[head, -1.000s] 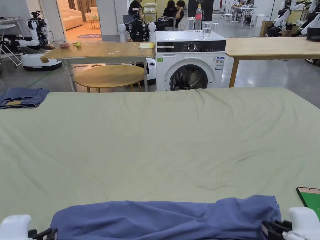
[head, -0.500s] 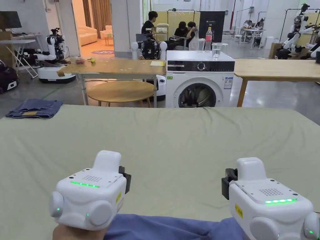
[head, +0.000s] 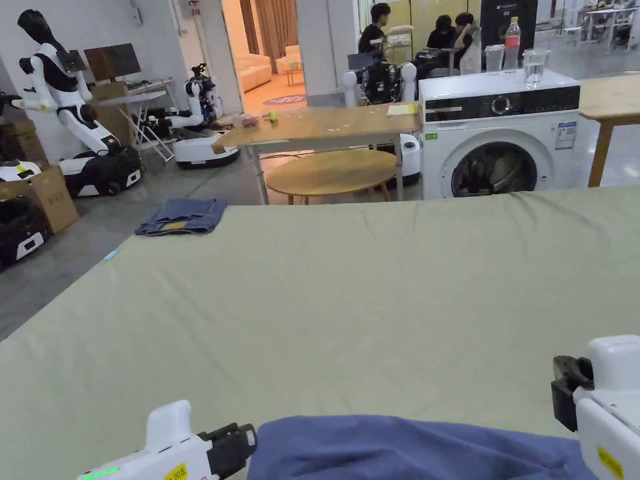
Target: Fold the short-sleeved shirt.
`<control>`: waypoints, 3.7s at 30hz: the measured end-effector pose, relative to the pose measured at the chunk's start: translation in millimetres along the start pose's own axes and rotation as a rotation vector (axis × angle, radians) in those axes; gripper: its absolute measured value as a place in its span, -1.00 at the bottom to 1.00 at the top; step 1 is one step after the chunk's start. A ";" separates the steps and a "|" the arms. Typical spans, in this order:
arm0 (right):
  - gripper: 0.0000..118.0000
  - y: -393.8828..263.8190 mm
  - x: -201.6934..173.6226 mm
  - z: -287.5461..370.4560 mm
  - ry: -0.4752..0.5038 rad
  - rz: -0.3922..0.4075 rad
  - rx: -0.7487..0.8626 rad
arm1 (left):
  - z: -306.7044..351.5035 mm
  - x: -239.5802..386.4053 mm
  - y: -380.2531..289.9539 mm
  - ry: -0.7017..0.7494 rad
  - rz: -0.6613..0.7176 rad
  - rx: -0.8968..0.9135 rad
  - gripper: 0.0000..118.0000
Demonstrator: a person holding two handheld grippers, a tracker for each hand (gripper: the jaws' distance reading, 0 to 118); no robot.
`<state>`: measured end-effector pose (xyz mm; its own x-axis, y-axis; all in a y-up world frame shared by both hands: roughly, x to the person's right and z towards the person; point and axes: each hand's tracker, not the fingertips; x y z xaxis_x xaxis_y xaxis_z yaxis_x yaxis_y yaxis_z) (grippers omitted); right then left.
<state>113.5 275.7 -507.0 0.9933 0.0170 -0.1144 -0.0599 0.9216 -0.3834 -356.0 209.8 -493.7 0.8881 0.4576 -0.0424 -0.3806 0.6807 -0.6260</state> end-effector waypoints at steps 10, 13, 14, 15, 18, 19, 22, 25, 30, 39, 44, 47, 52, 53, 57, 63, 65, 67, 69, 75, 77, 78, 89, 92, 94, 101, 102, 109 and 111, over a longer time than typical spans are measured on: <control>-1.00 -12.3 -5.9 -3.5 0.007 -0.001 -0.035 | -73.7 -71.8 -58.3 -0.405 0.464 -0.027 1.00; -1.00 -12.9 -0.3 -3.6 0.018 -0.020 -0.042 | -115.1 -63.8 -61.4 -0.560 0.561 -0.128 1.00; -1.00 -13.6 0.4 -3.4 0.019 -0.021 -0.043 | -113.6 -50.2 -56.0 -0.593 0.599 -0.114 0.96; -1.00 -14.6 1.1 -3.1 0.018 -0.017 -0.043 | -122.0 -45.3 -58.3 -0.597 0.654 -0.122 0.81; -1.00 -18.2 6.6 -1.0 0.018 -0.015 -0.048 | -141.9 -19.6 -69.3 -0.420 0.652 -0.209 -0.83; -1.00 -18.8 8.9 -0.9 0.015 -0.016 -0.051 | -142.0 -14.9 -72.8 -0.345 0.597 -0.191 -0.85; -1.00 -20.6 17.8 -0.1 0.007 -0.020 -0.057 | -121.2 -11.5 -62.2 -0.350 0.654 -0.009 -0.92; -1.00 -21.5 23.2 1.6 -0.004 -0.006 -0.058 | -96.0 -18.3 -36.5 -0.119 0.496 0.068 -0.95; -1.00 -25.2 27.5 -1.6 0.002 -0.015 -0.064 | -68.6 17.3 4.5 0.063 0.023 0.059 -0.95; -1.00 -31.0 38.2 4.7 0.005 -0.054 -0.054 | -76.5 227.1 -50.4 0.164 -0.897 0.068 -0.95; -1.00 -37.4 49.5 10.0 -0.003 -0.077 -0.052 | -140.0 271.7 -121.1 0.242 -1.098 -0.091 -0.95; -1.00 -40.1 55.9 13.2 0.007 -0.079 -0.052 | -144.8 267.5 -123.1 0.250 -1.032 -0.071 -0.39; -1.00 -41.6 59.4 10.3 0.026 -0.060 -0.071 | -69.1 280.0 -79.4 -0.041 -0.762 0.056 0.73; -1.00 -41.3 59.6 10.0 0.032 -0.056 -0.070 | -50.4 279.1 -69.9 -0.092 -0.703 0.104 0.73; -1.00 -40.4 57.5 10.5 0.047 -0.026 -0.059 | -37.5 250.0 -34.8 -0.066 -0.508 0.102 0.73; -1.00 -41.9 56.1 7.2 0.075 -0.019 -0.064 | -112.5 199.9 -54.3 -0.105 -0.202 -0.173 -1.00; -1.00 -40.5 58.7 5.4 0.088 -0.041 -0.067 | -130.9 204.8 -69.5 -0.137 -0.159 -0.211 -1.00; -1.00 -39.1 58.8 5.1 0.086 -0.032 -0.068 | -146.7 214.9 -83.6 -0.220 -0.115 -0.240 -1.00; -1.00 -37.7 61.2 5.3 0.081 -0.016 -0.065 | -162.0 231.6 -97.8 -0.300 -0.094 -0.267 -1.00; -1.00 -35.2 70.2 3.4 0.072 0.000 -0.063 | -152.0 243.7 -105.5 -0.236 -0.122 -0.232 -1.00; -1.00 -33.9 73.1 3.9 0.068 -0.002 -0.059 | -129.4 228.4 -88.0 -0.238 -0.096 -0.155 -1.00; -1.00 -33.5 75.2 3.8 0.073 -0.013 -0.058 | -114.6 216.2 -77.9 -0.233 -0.087 -0.118 -1.00; -1.00 -34.0 68.5 -0.5 0.095 -0.005 -0.063 | -132.8 56.2 -78.0 -0.307 0.549 -0.166 0.99; -1.00 -33.8 66.3 0.9 0.104 0.002 -0.058 | -151.0 62.0 -100.0 -0.531 0.697 -0.089 0.93; -1.00 -34.5 66.7 0.7 0.105 0.005 -0.056 | -162.0 80.2 -101.8 -0.631 0.782 -0.163 0.40; -1.00 -32.4 77.4 2.5 0.085 -0.004 -0.048 | -160.7 99.2 -114.9 -0.377 0.718 -0.069 -0.82; -1.00 -32.0 79.2 3.6 0.078 -0.005 -0.043 | -146.0 100.8 -103.1 -0.344 0.692 -0.007 -0.85; -1.00 -30.3 78.6 4.2 0.077 -0.008 -0.043 | -70.6 73.3 -42.0 -0.143 0.271 0.190 -0.86; -1.00 -31.3 74.9 4.3 0.084 -0.002 -0.045 | -60.3 84.8 -31.2 -0.046 0.123 0.187 -0.86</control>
<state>190.2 249.9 -499.7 0.9817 -0.0192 -0.1896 -0.0642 0.9034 -0.4239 -253.2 192.9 -524.7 0.8211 0.5663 -0.0717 -0.5303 0.7101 -0.4632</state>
